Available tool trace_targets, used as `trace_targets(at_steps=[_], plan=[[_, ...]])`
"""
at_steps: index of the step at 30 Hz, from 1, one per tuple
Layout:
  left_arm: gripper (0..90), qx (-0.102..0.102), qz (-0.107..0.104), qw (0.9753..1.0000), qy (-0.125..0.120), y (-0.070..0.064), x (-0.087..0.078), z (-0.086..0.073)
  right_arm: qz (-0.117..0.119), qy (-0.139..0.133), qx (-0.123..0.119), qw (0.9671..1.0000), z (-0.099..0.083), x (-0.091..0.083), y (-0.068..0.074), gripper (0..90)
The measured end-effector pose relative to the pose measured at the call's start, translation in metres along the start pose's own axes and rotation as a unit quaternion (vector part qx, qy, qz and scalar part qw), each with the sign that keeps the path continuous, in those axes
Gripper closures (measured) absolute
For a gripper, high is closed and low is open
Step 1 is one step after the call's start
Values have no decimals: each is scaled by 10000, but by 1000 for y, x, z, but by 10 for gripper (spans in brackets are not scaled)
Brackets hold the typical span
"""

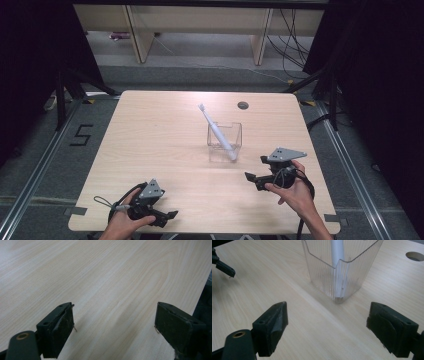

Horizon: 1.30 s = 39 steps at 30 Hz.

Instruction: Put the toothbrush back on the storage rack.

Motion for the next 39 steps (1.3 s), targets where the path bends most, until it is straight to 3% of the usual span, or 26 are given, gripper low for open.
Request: trace_targets(at_steps=[1, 2, 4, 6, 8, 10, 12, 13, 14, 15, 16, 18, 20, 21, 22, 26, 28, 29, 32, 34, 35, 36, 37, 39], plan=[[149, -1, 0, 10000, -1, 0, 0, 0, -92, -77, -167, 9998, 0, 0, -4, 171], [149, -2, -1, 10000, -2, 0, 0, 0, -66, -11, 9, 10000, -3, -1, -1, 171], [149, -5, 7, 10000, -3, 0, 1, 0, -49, -46, -110, 9999, -5, -1, -2, 171], [149, -3, 4, 10000, 1, 0, 1, 0, 1, 62, 72, 10000, -9, -2, 2, 171], [149, -6, 6, 10000, -3, 0, 1, 0, -60, 3, -98, 9999, -11, -1, -1, 171], [149, -10, 5, 10000, -3, 0, 1, 0, -18, 56, 86, 9999, -14, -1, 2, 171], [149, -7, 6, 10000, -4, 0, 1, 0, 14, 62, -2, 10000, -16, -1, 1, 171], [149, -6, 5, 10000, -2, 0, 1, 0, -15, 62, 141, 9999, -17, -1, 3, 171], [149, -3, 4, 10000, -4, 0, 1, 0, 58, 68, 7, 10000, -18, 0, 3, 170], [149, -2, 3, 10000, -4, 0, 1, 0, 5, 94, 174, 9998, -19, 0, 5, 169], [149, -1, 7, 10000, -5, 0, 0, 0, 26, 161, 169, 9997, -21, -1, 6, 168], [149, -6, 2, 10000, -6, 0, 0, 0, -10, 25, -40, 10000, -21, 0, 3, 168], [149, 6, 20, 10000, -4, 0, 0, 0, 30, 107, 28, 9999, -24, -1, 5, 168], [149, 13, 20, 10000, -1, 0, 0, 0, 37, 45, -75, 10000, -24, -1, 3, 169], [149, 9, 21, 10000, -2, 0, 0, 0, 79, 110, 65, 9999, -26, -3, 5, 169], [149, 12, 21, 10000, -1, 0, 0, 0, 3, 41, 2, 10000, -28, -5, 2, 169], [149, 9, 23, 10000, 1, 0, 0, 0, 57, 50, 159, 9998, -30, -6, 4, 169], [149, 14, 20, 10000, 3, 0, 0, 0, 77, 47, 21, 10000, -31, -6, 2, 169], [149, 16, 21, 10000, 0, 0, 0, 0, 31, 73, 130, 9999, -34, -8, 3, 172], [149, 13, 24, 10000, -2, 0, 0, 0, 22, 43, -9, 10000, -35, -8, 2, 172], [149, 18, 17, 10000, 1, 0, 0, 0, 9, 75, 62, 10000, -37, -10, 2, 172], [149, -113, -41, 9999, -70, -3, 1, 1, 48, 117, 184, 9998, -38, -10, 5, 172], [149, -111, -38, 9999, -67, -3, 1, 1, -1, 37, 54, 10000, -38, -10, 2, 172], [149, 19, 18, 10000, 9, 0, 0, 0, 86, 151, 230, 9996, -42, -11, 6, 172]])
Point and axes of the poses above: each handheld gripper's, and its own axes: x roughly forward along the jaws, z roughly out of its top, y roughly to its left, the point moved 8 cm from there along x, roughly forward along the jaws, and after that the axes turned 6 degrees about -z, right-handed, at the moved point
